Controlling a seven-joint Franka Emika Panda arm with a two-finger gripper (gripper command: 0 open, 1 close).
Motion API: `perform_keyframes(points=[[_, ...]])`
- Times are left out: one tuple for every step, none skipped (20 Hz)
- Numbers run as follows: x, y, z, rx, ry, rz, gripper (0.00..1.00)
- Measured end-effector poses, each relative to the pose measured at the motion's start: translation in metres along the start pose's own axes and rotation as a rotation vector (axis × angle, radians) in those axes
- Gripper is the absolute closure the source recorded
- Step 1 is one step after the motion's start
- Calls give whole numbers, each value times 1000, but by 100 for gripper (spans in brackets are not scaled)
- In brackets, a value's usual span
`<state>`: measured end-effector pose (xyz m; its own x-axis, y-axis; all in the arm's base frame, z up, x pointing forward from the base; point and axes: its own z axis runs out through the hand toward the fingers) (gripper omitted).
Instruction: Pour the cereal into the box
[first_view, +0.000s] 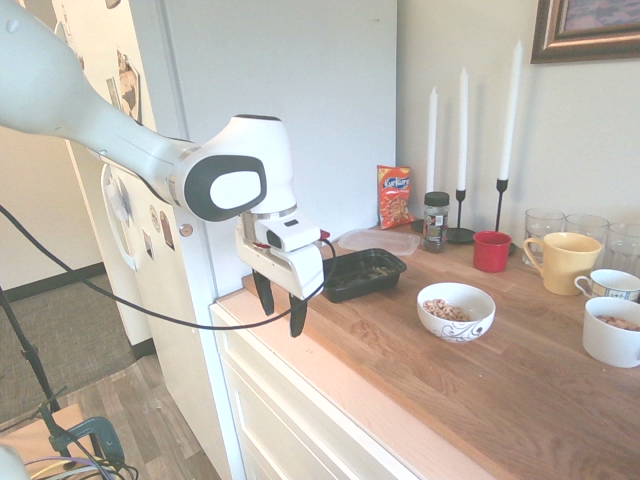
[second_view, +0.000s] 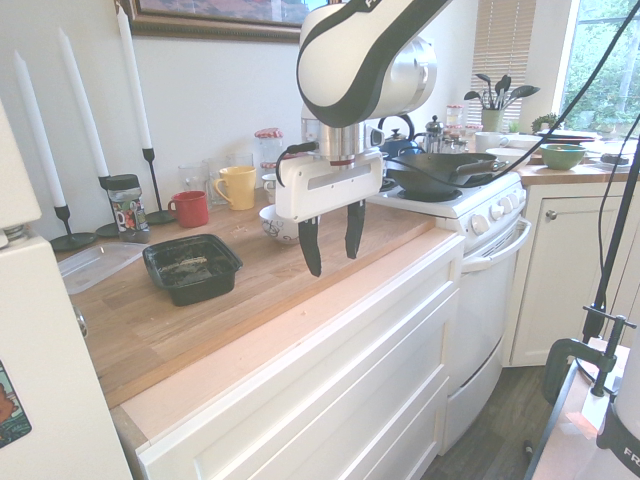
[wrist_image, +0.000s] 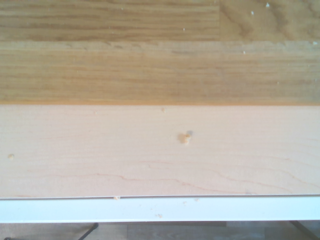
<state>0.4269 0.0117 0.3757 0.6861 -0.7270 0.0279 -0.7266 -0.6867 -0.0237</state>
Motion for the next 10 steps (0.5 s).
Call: perform_keyframes(points=[[0, 0, 0, 0, -1, 0, 0], [1, 0, 1, -2, 0, -1, 0], [1, 0, 0, -4, 3, -3, 0], [3, 0, -1, -1, 8, -3, 0], [6, 0, -5, 5, 16, 1, 0], [13, 0, -12, 16, 25, 11, 0], [22, 1, -21, 28, 38, 26, 0], [35, 5, -30, 40, 52, 43, 0], [47, 9, -39, 51, 61, 60, 0], [60, 12, -46, 60, 67, 76, 0]])
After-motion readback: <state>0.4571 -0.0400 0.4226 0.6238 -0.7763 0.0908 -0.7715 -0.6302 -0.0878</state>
